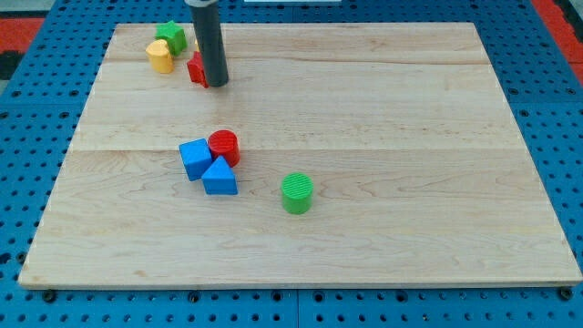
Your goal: Push the group of blocks down a bit
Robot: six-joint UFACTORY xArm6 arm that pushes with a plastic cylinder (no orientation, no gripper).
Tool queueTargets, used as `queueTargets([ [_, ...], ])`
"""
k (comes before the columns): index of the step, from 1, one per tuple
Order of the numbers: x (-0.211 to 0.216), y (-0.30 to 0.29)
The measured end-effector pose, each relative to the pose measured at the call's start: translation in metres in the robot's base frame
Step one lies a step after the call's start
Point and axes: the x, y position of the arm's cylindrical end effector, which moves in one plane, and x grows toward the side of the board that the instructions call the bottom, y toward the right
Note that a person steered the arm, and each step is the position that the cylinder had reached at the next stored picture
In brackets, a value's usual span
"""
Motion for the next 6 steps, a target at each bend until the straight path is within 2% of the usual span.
queueTargets([
  [1, -0.026, -0.002],
  [2, -0.026, 0.013],
  [4, -0.021, 0.128],
  [6, -0.022, 0.150],
])
